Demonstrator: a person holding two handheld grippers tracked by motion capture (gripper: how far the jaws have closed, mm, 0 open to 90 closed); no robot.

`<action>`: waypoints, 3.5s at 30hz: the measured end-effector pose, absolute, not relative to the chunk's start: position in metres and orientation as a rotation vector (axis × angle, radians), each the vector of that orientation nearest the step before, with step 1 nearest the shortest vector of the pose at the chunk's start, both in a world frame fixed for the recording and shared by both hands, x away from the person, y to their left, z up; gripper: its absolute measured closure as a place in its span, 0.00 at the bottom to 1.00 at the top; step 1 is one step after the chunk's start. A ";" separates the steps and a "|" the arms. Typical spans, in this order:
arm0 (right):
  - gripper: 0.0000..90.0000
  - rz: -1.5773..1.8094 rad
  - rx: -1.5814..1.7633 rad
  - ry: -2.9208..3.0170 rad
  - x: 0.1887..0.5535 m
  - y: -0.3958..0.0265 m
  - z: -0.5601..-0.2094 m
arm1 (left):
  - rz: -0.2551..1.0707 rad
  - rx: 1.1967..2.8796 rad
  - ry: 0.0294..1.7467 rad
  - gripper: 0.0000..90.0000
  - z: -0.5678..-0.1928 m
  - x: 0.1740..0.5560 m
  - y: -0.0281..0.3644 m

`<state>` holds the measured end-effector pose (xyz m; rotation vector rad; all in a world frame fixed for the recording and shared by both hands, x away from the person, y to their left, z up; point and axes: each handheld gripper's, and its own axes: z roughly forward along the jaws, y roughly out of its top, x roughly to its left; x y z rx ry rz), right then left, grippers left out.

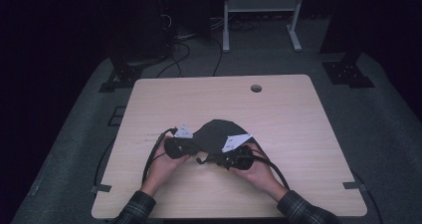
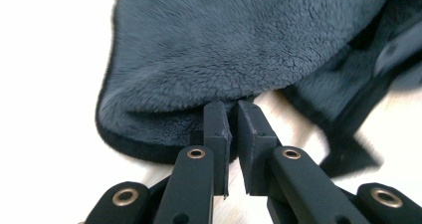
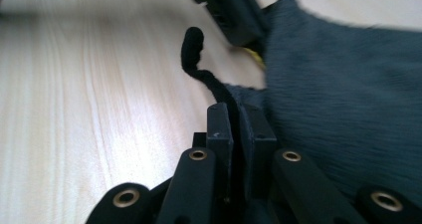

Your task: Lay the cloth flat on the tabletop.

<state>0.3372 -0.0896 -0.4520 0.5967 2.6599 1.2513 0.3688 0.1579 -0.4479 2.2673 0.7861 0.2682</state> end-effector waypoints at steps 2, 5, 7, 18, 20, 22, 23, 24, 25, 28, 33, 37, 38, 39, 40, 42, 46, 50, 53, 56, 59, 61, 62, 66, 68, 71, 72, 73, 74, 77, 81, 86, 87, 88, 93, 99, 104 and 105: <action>0.93 1.288 0.626 2.624 0.338 -0.100 -0.444 | 0.267 2.229 0.799 0.93 -0.443 0.367 0.165; 0.93 1.329 0.669 2.580 0.339 -0.117 -0.434 | 0.275 2.199 0.810 0.93 -0.437 0.367 0.174; 0.93 1.345 0.696 2.551 0.341 -0.130 -0.429 | 0.275 2.172 0.824 0.93 -0.434 0.366 0.180; 0.93 1.387 0.891 2.364 0.354 -0.203 -0.408 | 0.317 2.104 0.905 0.94 -0.425 0.369 0.212; 0.93 1.403 0.935 2.341 0.356 -0.215 -0.407 | 0.319 2.087 0.934 0.94 -0.425 0.371 0.219; 0.93 1.411 0.957 2.333 0.357 -0.222 -0.408 | 0.353 2.093 0.976 0.99 -0.427 0.372 0.225; 0.93 1.408 0.962 2.334 0.356 -0.224 -0.409 | 0.359 2.094 0.992 0.99 -0.428 0.373 0.228; 0.93 1.407 0.963 2.337 0.355 -0.224 -0.409 | 0.347 2.080 1.007 0.98 -0.430 0.374 0.230; 0.93 1.418 0.967 2.342 0.354 -0.224 -0.411 | 0.345 2.077 1.014 0.94 -0.431 0.374 0.231; 0.93 1.430 0.942 2.370 0.350 -0.218 -0.413 | 0.338 2.071 0.989 0.86 -0.430 0.373 0.225; 0.93 1.494 0.861 2.414 0.343 -0.200 -0.410 | 0.301 2.069 0.848 0.66 -0.424 0.365 0.194; 0.93 1.510 0.775 2.465 0.336 -0.186 -0.408 | 0.268 2.077 0.698 0.59 -0.416 0.355 0.166; 0.93 1.509 0.757 2.478 0.335 -0.183 -0.407 | 0.255 2.073 0.662 0.58 -0.415 0.352 0.160; 0.93 1.512 0.747 2.488 0.334 -0.180 -0.408 | 0.243 2.073 0.636 0.58 -0.413 0.350 0.154; 0.93 1.512 0.736 2.498 0.333 -0.178 -0.408 | 0.231 2.069 0.619 0.57 -0.412 0.347 0.149; 0.93 1.507 0.720 2.512 0.332 -0.173 -0.409 | 0.206 2.055 0.581 0.54 -0.410 0.343 0.139; 0.93 1.494 0.685 2.547 0.330 -0.164 -0.411 | 0.166 2.025 0.536 0.53 -0.405 0.338 0.125; 0.93 1.499 0.662 2.562 0.328 -0.157 -0.412 | 0.157 2.010 0.524 0.54 -0.404 0.336 0.117; 0.93 1.498 0.643 2.573 0.326 -0.152 -0.412 | 0.158 2.002 0.521 0.57 -0.404 0.336 0.115; 0.93 1.497 0.627 2.584 0.325 -0.148 -0.414 | 0.169 2.004 0.519 0.69 -0.404 0.336 0.116; 0.93 1.492 0.620 2.583 0.325 -0.146 -0.414 | 0.144 2.001 0.549 0.86 -0.405 0.336 0.118; 0.91 1.506 0.626 2.577 0.325 -0.146 -0.415 | 0.123 1.996 0.570 0.90 -0.405 0.337 0.121; 0.86 1.516 0.630 2.572 0.326 -0.146 -0.415 | 0.127 1.999 0.571 0.90 -0.405 0.337 0.122; 0.74 1.549 0.655 2.519 0.328 -0.155 -0.411 | 0.174 1.993 0.612 0.91 -0.401 0.341 0.138; 0.72 1.556 0.669 2.501 0.329 -0.160 -0.410 | 0.181 1.986 0.623 0.91 -0.400 0.341 0.142; 0.70 1.546 0.739 2.437 0.334 -0.183 -0.406 | 0.231 1.951 0.702 0.90 -0.398 0.348 0.170; 0.70 1.542 0.758 2.426 0.335 -0.188 -0.407 | 0.231 1.951 0.702 0.90 -0.398 0.348 0.170; 0.68 1.535 0.777 2.418 0.337 -0.193 -0.408 | 0.254 1.941 0.739 0.90 -0.399 0.351 0.182; 0.68 1.535 0.777 2.418 0.337 -0.193 -0.408 | 0.254 1.941 0.739 0.90 -0.399 0.351 0.182; 0.64 1.488 0.826 2.423 0.337 -0.206 -0.415 | 0.280 1.927 0.810 0.90 -0.404 0.357 0.201; 0.60 1.441 0.861 2.455 0.331 -0.214 -0.428 | 0.295 1.931 0.902 0.90 -0.418 0.367 0.220; 0.55 1.396 0.885 2.543 0.318 -0.210 -0.448 | 0.284 1.944 0.938 0.90 -0.426 0.370 0.224; 0.54 1.378 0.877 2.557 0.315 -0.208 -0.451 | 0.288 1.948 0.939 0.90 -0.426 0.370 0.223; 0.54 1.378 0.877 2.557 0.315 -0.208 -0.451 | 0.288 1.948 0.939 0.90 -0.426 0.370 0.223; 0.52 1.287 0.856 2.584 0.309 -0.192 -0.464 | 0.287 1.950 0.942 0.90 -0.427 0.370 0.222; 0.90 1.201 0.900 2.563 0.316 -0.195 -0.468 | 0.276 1.947 0.942 0.91 -0.426 0.370 0.224; 0.97 1.257 0.950 2.464 0.316 -0.209 -0.448 | 0.273 1.945 0.929 0.91 -0.425 0.369 0.222; 0.97 1.281 0.956 2.434 0.316 -0.214 -0.442 | 0.273 1.945 0.929 0.91 -0.425 0.369 0.222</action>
